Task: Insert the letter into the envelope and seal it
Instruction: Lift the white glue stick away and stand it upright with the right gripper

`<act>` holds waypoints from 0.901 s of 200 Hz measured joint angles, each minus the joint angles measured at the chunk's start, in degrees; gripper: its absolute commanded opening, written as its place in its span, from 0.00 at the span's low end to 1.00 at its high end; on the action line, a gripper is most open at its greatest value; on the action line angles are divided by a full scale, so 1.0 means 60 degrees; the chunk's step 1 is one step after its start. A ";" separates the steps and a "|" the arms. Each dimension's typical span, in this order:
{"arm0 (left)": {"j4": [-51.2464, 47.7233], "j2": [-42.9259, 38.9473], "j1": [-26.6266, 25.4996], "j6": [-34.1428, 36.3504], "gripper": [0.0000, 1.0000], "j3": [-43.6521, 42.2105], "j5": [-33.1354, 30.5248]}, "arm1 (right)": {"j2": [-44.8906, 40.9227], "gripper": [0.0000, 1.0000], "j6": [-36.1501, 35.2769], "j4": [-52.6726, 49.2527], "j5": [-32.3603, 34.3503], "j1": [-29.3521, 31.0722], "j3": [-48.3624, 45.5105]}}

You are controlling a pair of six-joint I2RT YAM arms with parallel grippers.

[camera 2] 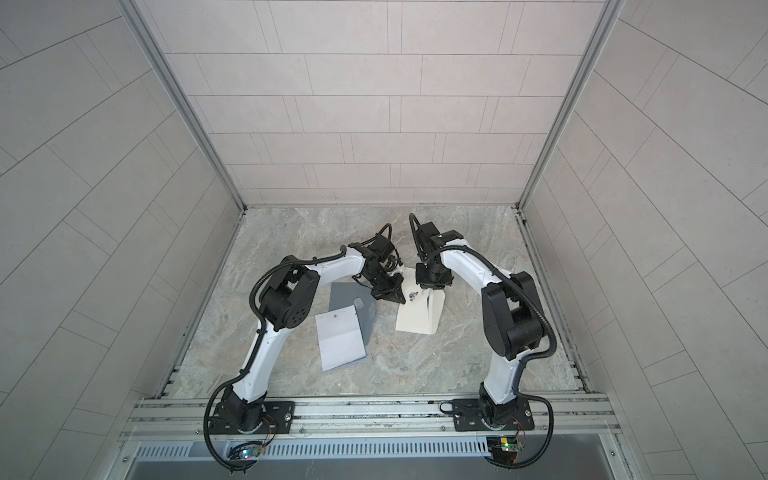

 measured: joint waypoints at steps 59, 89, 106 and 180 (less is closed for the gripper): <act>0.0033 -0.0058 0.0011 -0.0004 0.00 -0.0087 -0.0015 | -0.2022 0.00 0.0219 0.1672 0.0812 -0.1049 -0.0882; 0.0058 -0.0073 0.0018 -0.0004 0.00 -0.0120 -0.0018 | -0.1851 0.00 0.0299 0.2637 0.1472 -0.1614 -0.2189; 0.0062 -0.0087 0.0018 -0.0004 0.00 -0.0138 -0.0029 | -0.1861 0.00 0.0335 0.3231 0.1610 -0.1632 -0.3034; 0.0084 -0.0106 0.0018 -0.0040 0.00 -0.0182 -0.0007 | -0.3417 0.19 0.1577 0.4696 0.1443 -0.1362 -0.6087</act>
